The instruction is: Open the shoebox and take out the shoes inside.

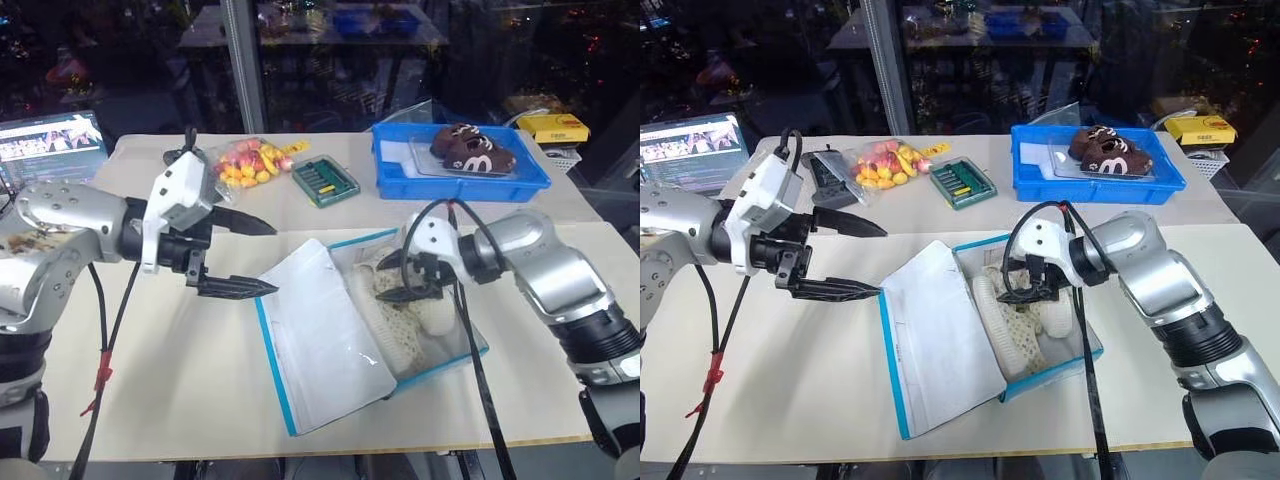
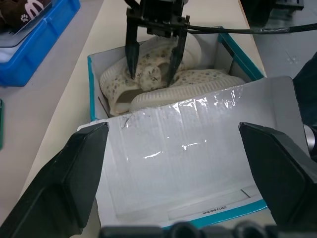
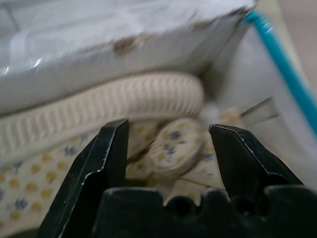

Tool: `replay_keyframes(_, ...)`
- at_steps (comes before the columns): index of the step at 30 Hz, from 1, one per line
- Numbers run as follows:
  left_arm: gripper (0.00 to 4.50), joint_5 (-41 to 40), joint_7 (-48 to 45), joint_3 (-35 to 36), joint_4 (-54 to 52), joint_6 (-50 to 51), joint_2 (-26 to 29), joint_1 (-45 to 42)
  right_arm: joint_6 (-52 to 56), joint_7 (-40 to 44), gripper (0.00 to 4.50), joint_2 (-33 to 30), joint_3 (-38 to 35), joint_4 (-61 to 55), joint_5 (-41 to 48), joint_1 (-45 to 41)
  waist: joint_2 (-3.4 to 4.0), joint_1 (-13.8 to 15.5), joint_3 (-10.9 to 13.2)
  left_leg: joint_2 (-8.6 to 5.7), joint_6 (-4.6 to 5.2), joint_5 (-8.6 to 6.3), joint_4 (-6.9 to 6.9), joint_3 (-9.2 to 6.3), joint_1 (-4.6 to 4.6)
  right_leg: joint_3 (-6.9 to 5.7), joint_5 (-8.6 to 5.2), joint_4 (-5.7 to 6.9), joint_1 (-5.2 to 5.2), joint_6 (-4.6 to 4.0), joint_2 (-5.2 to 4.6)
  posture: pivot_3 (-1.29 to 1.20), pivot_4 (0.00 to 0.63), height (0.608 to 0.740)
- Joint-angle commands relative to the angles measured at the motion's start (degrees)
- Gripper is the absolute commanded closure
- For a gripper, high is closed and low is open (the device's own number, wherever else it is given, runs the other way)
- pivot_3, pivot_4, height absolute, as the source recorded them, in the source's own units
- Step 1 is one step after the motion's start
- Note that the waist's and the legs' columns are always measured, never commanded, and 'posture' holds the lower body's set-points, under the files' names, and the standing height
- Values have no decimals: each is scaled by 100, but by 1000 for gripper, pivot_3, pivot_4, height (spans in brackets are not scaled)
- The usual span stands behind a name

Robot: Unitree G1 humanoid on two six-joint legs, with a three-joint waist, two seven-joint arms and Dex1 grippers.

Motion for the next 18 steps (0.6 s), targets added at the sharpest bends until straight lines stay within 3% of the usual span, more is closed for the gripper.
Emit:
replay_keyframes(1, 0, -27, 21, 284, -118, -63, 139, 19, -128, 146, 2015, -59, 18, 23, -147, 106, 0, 3, 0, 0, 0, 0, 0, 0, 2, 0, 0, 1, 1, 0, 0, 0, 150, 740)
replay_keyframes(8, 0, -38, 37, 266, -109, -78, 72, -17, -28, 100, 4388, 63, -161, -59, -104, -69, 0, 16, 0, 0, 0, 0, 1, 0, 1, -1, 0, -2, 4, 1, 0, 0, 150, 740)
replay_keyframes(15, 0, -5, 37, 221, -81, -122, 21, -46, -60, -189, 4448, 172, -574, -92, 5, -331, 0, 2, 0, 0, 0, 0, 0, 0, 0, 0, 0, -1, 0, 1, 0, 0, 150, 740)
replay_keyframes(18, 0, 8, 25, 219, -70, -138, 21, -37, 932, -533, 4448, 295, -1236, -481, 588, -1061, 6, -14, 5, -1, 0, 0, 2, 0, -3, 2, 1, 6, -6, 0, 0, 0, 150, 740)
